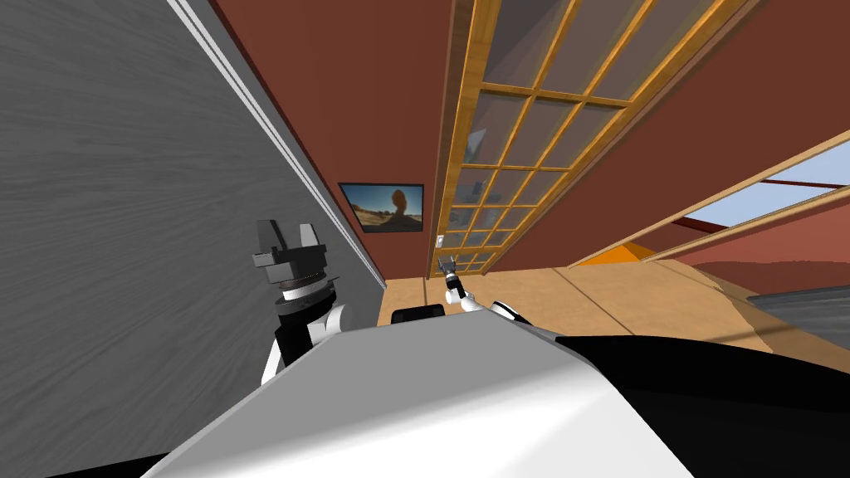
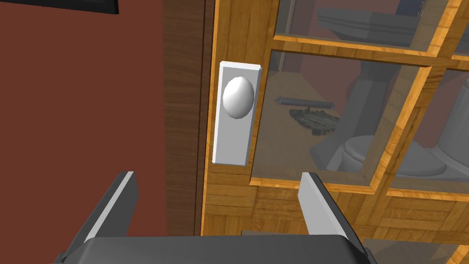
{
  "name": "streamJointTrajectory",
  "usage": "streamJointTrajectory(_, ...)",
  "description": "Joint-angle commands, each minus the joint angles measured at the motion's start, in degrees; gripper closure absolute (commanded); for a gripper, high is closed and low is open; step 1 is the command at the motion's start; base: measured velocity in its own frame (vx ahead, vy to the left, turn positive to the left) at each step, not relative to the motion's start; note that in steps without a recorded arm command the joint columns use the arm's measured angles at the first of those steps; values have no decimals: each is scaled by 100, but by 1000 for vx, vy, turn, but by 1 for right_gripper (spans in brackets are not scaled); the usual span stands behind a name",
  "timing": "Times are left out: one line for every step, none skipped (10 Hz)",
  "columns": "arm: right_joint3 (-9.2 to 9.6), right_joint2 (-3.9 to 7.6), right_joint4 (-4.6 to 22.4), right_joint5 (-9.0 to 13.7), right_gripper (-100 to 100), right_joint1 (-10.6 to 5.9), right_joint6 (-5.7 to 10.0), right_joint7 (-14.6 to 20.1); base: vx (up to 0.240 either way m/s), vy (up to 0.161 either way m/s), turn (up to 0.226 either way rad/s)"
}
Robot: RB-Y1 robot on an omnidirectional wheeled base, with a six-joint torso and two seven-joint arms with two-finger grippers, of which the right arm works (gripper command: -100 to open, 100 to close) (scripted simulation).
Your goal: Pull the door open
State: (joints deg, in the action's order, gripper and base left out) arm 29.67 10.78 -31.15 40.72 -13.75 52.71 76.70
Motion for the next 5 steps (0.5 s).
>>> streamJointTrajectory(57, 10, 203, 104, -100, -71, 68, 179, 91, 12, 17)
streamJointTrajectory(70, 12, 253, 127, -100, -90, 84, 219, 72, -6, 7)
streamJointTrajectory(121, 20, 453, 220, -100, -167, 147, 379, 77, -25, 20)
streamJointTrajectory(163, 26, 618, 296, -100, -230, 200, 512, 116, 18, 27)
streamJointTrajectory(204, 32, 777, 370, -100, -292, 251, 640, 154, 49, 11)
